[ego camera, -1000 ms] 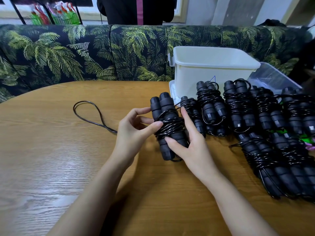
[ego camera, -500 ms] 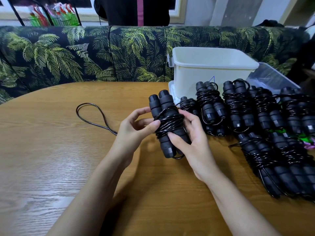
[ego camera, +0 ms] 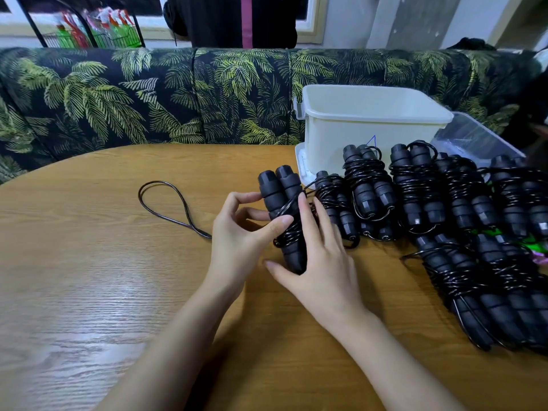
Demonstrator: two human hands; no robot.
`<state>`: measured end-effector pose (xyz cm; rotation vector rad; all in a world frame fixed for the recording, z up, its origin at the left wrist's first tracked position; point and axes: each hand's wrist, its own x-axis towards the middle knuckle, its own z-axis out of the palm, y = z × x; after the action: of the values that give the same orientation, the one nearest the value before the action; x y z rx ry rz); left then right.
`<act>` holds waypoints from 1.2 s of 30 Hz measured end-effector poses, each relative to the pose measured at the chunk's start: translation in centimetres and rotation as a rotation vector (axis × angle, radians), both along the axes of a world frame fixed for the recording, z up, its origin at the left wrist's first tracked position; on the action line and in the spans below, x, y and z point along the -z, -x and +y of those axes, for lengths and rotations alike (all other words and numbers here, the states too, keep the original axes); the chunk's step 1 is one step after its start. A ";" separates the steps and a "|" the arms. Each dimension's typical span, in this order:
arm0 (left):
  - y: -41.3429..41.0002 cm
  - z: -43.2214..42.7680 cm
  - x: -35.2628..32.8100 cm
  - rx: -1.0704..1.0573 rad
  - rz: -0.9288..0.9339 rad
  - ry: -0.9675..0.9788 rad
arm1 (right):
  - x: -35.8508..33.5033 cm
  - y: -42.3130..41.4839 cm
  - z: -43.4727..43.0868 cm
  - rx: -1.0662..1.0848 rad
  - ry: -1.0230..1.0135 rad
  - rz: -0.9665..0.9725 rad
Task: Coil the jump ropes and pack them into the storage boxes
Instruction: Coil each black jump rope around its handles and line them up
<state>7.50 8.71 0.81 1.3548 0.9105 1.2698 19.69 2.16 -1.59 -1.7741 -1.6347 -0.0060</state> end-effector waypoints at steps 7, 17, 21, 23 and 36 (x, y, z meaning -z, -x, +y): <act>-0.1 0.0 -0.1 0.159 0.032 -0.090 | 0.1 -1.0 0.4 -0.086 -0.025 0.504; 0.8 0.8 -0.2 0.209 -0.051 0.066 | -0.5 -1.7 0.1 -0.305 -0.019 0.861; 0.7 0.4 -0.7 0.335 -0.046 0.114 | -0.8 -1.6 0.0 -0.324 -0.041 0.823; 0.7 0.3 -0.7 0.337 -0.068 0.105 | -1.0 -1.7 0.0 -0.322 -0.050 0.794; 0.6 0.4 0.0 0.246 0.034 0.096 | -0.6 -1.6 0.2 -0.299 -0.104 0.560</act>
<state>6.91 9.11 0.81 1.3695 0.7903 1.0068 21.26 2.32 -0.95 -1.2823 -1.4291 0.4902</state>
